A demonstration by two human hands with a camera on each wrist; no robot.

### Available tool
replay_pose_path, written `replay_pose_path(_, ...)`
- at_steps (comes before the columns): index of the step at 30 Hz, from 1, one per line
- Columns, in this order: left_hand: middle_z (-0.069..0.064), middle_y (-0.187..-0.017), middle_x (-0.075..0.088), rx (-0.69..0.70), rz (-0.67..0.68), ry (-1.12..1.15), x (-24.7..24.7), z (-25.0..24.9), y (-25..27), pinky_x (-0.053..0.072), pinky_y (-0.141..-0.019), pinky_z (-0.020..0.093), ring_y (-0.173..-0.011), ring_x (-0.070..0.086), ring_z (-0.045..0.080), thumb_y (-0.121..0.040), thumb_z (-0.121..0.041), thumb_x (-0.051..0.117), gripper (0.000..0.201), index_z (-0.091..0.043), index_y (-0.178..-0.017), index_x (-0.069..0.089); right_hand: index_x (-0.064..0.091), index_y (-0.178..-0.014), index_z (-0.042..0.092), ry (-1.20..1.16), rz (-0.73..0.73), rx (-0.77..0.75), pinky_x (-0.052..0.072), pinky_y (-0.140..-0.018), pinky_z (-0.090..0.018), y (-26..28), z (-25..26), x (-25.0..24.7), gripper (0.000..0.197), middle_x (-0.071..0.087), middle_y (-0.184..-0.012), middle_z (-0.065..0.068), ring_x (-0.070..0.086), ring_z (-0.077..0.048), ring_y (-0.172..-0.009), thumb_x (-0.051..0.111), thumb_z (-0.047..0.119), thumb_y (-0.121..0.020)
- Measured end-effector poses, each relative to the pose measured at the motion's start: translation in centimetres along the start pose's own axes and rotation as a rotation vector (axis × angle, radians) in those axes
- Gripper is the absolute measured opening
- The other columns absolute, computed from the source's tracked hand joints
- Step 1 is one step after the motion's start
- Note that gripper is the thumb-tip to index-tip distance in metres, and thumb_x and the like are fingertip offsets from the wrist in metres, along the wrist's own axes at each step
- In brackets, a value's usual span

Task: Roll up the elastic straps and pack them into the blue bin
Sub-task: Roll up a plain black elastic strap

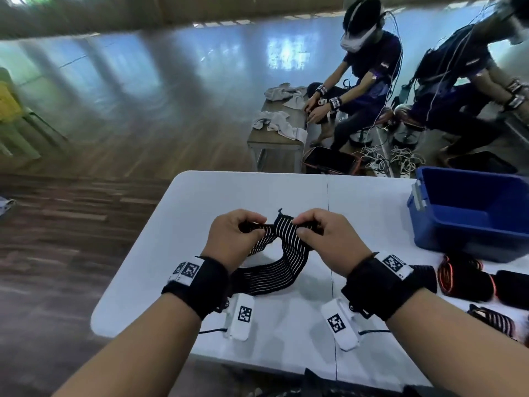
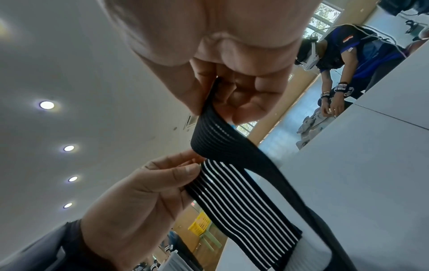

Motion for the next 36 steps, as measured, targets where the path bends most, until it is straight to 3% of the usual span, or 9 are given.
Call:
replay_pose_path(6, 0.009, -0.081, 0.078, -0.04, -0.07, 0.167, 1.3, -1.4, 0.8, 0.06, -0.079, 0.034, -0.081, 0.075, 0.023, -0.084, 0.007, 0.072, 0.016, -0.008, -0.085, 0.078, 0.072, -0.09, 0.02, -0.096, 0.117, 0.007, 0.058, -0.075, -0.044, 0.6, 0.4, -0.4, 0.021, 0.072, -0.089, -0.015, 0.064, -0.018, -0.073, 0.065, -0.001, -0.089)
replay_pose_path(11, 0.013, -0.091, 0.078, -0.065, -0.027, 0.265, 2.3, -2.5, 1.5, 0.059, -0.084, 0.035, -0.088, 0.075, 0.024, -0.092, 0.012, 0.058, 0.022, -0.001, -0.09, 0.076, 0.071, -0.091, 0.028, 0.133, 0.151, -0.079, 0.042, -0.07, -0.013, 0.6, 0.9, -0.2, 0.02, 0.067, -0.08, 0.016, 0.058, 0.005, -0.07, 0.068, 0.009, -0.088)
replay_pose_path(13, 0.013, -0.092, 0.078, -0.067, 0.004, 0.267, 2.5, -2.9, 1.8, 0.059, -0.087, 0.038, -0.091, 0.075, 0.026, -0.093, 0.013, 0.054, 0.027, -0.003, -0.09, 0.076, 0.07, -0.091, 0.031, 0.215, 0.156, -0.105, 0.038, -0.069, -0.01, 0.7, 1.2, -0.2, 0.02, 0.066, -0.081, 0.019, 0.057, 0.008, -0.074, 0.067, 0.011, -0.087)
replay_pose_path(17, 0.012, -0.093, 0.078, -0.09, 0.039, 0.263, 2.5, -3.1, 2.2, 0.056, -0.087, 0.04, -0.094, 0.074, 0.029, -0.092, 0.007, 0.055, 0.031, -0.011, -0.088, 0.079, 0.07, -0.093, 0.03, 0.293, 0.163, -0.144, 0.04, -0.075, -0.013, 0.9, 1.9, 0.0, 0.02, 0.069, -0.09, 0.016, 0.059, 0.003, -0.083, 0.066, 0.011, -0.088)
replay_pose_path(21, 0.009, -0.091, 0.079, -0.02, 0.103, 0.212, 2.4, -4.1, 3.3, 0.059, -0.088, 0.039, -0.094, 0.075, 0.028, -0.087, -0.009, 0.071, 0.011, -0.013, -0.091, 0.08, 0.071, -0.095, 0.027, 0.337, 0.156, -0.2, 0.042, -0.079, -0.014, 1.1, 3.0, 0.3, 0.019, 0.068, -0.09, 0.015, 0.06, -0.002, -0.087, 0.065, 0.011, -0.086)
replay_pose_path(26, 0.008, -0.086, 0.079, 0.013, 0.039, 0.165, 1.9, -3.9, 3.7, 0.059, -0.085, 0.036, -0.086, 0.075, 0.022, -0.083, 0.011, 0.071, 0.021, -0.008, -0.088, 0.078, 0.064, -0.087, 0.028, 0.327, 0.073, -0.218, 0.039, -0.072, -0.016, 1.1, 3.6, 0.4, 0.017, 0.061, -0.088, 0.014, 0.056, 0.0, -0.079, 0.071, 0.014, -0.082)
replay_pose_path(29, 0.011, -0.087, 0.078, 0.023, -0.01, 0.208, 1.3, -4.1, 3.8, 0.059, -0.086, 0.035, -0.086, 0.075, 0.025, -0.084, 0.013, 0.068, 0.02, -0.004, -0.088, 0.078, 0.057, -0.083, 0.028, 0.202, -0.07, -0.146, 0.041, -0.063, -0.012, 1.1, 2.9, -0.6, 0.024, 0.056, -0.094, 0.007, 0.057, -0.003, -0.065, 0.078, 0.016, -0.078)
replay_pose_path(31, 0.012, -0.088, 0.078, 0.039, -0.029, 0.225, 0.9, -4.5, 3.8, 0.059, -0.086, 0.035, -0.087, 0.075, 0.025, -0.084, 0.013, 0.068, 0.023, -0.008, -0.086, 0.079, 0.057, -0.082, 0.028, 0.118, -0.116, -0.117, 0.042, -0.063, -0.011, 1.1, 2.6, -0.9, 0.025, 0.056, -0.098, 0.005, 0.06, -0.002, -0.068, 0.079, 0.017, -0.077)
replay_pose_path(36, 0.013, -0.089, 0.078, 0.08, -0.054, 0.299, 0.1, -5.6, 3.4, 0.058, -0.084, 0.037, -0.089, 0.075, 0.026, -0.084, 0.015, 0.066, 0.031, -0.013, -0.08, 0.078, 0.064, -0.082, 0.025, 0.071, -0.091, -0.172, 0.053, -0.078, -0.033, 1.3, 3.6, -0.8, 0.018, 0.068, -0.087, 0.013, 0.065, -0.004, -0.087, 0.079, 0.016, -0.077)
Point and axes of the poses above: each hand's wrist, its own y-axis away from the middle knuckle, its own x-axis out of the palm, z = x × y, the point moved 8 cm from there along -y, towards the middle knuckle
